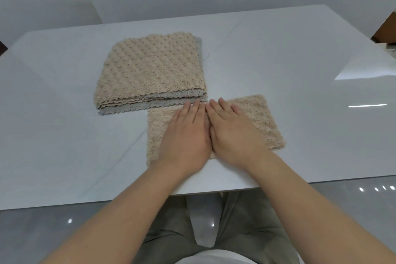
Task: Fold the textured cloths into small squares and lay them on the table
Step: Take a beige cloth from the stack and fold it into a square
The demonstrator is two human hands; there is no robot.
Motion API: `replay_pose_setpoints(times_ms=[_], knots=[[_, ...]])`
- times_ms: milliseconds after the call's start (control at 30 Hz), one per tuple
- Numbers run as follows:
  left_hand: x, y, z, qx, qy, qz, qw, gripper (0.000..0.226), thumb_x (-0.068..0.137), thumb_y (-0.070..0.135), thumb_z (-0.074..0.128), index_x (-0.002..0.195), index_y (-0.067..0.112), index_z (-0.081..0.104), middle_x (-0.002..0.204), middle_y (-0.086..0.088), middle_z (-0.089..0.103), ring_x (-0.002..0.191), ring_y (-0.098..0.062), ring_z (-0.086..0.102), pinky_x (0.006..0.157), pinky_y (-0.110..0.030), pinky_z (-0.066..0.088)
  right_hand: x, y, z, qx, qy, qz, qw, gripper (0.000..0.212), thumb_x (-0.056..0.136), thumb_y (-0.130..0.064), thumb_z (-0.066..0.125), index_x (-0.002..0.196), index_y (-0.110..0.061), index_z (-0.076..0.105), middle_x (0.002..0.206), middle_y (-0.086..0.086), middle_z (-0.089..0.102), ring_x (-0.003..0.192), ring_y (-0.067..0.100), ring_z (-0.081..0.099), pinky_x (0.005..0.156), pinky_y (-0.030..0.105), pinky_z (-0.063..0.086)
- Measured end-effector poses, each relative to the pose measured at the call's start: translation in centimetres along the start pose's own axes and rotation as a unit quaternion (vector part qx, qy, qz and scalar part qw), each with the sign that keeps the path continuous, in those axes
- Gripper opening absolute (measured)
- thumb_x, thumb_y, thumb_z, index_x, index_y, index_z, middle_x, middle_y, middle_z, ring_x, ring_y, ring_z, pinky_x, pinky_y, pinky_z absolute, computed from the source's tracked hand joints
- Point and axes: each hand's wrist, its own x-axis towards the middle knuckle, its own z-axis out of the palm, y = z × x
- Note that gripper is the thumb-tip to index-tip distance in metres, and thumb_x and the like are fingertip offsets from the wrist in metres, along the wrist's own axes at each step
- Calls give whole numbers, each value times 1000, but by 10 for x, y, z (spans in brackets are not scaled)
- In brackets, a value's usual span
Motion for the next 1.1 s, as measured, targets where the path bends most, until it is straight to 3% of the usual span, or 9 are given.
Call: replay_pose_setpoints(times_ms=[167,333,533,767,900,933,1000,1033,1100], knots=[[-5,-11,-2,12,-27,-5,1000,64,107,47,4,164,19,1,172,4,-1,158,-14,-5,128,-36,-3,-1,7,-3,15,-13,67,998,62,106,-40,15,162,-13,16,170,2,14,157,17,5,128,37,4],[-17,-34,-5,7,-42,-51,998,71,103,56,1,163,19,-5,172,1,-6,157,-15,-10,128,-37,-4,-11,27,-9,15,-24,143,989,66,107,-46,12,163,-11,7,171,3,5,157,15,-3,127,36,-4],[-31,-59,-11,-1,-47,-108,993,75,101,58,0,163,17,-6,171,0,-9,157,-17,-12,128,-40,-3,-15,37,-15,27,-39,193,980,67,106,-48,9,163,-14,4,171,0,1,157,14,-4,127,41,-1],[-28,-60,-19,17,-77,-115,990,77,102,59,4,163,13,-8,171,-3,-12,157,-21,-15,128,-43,-7,-16,50,-19,31,-43,245,968,70,105,-50,4,163,-11,5,171,2,2,157,19,-6,126,51,-1],[-24,-45,-33,-34,-53,-101,993,89,98,70,10,161,12,-14,170,-5,-17,156,-17,-18,127,-38,-9,-15,56,-21,35,12,241,970,69,106,-47,12,160,-5,20,168,12,18,156,28,11,124,51,14],[-23,-38,-36,-37,-39,-80,995,92,96,73,10,161,12,-14,170,-4,-18,156,-17,-20,128,-38,-8,-16,58,-20,17,51,236,970,65,107,-44,17,155,-2,31,162,18,31,152,34,24,119,52,25],[-20,-23,-38,-29,-30,-27,999,96,93,77,9,161,13,-15,169,-2,-20,155,-16,-21,128,-39,-6,-15,62,-15,-23,142,227,963,49,108,-33,28,127,3,56,126,27,59,118,45,53,90,52,46],[-17,-16,-38,-24,-37,-3,999,98,92,79,8,161,14,-15,169,-2,-21,155,-16,-22,128,-39,-6,-15,62,-13,-41,184,225,956,41,107,-27,33,109,3,60,105,27,62,97,46,57,72,48,45],[-11,-6,-35,-12,-54,32,998,101,89,82,6,161,14,-17,169,-2,-22,155,-15,-23,128,-39,-6,-14,63,-14,-74,215,235,945,36,105,-23,41,90,4,58,85,28,58,78,43,55,59,41,33]])
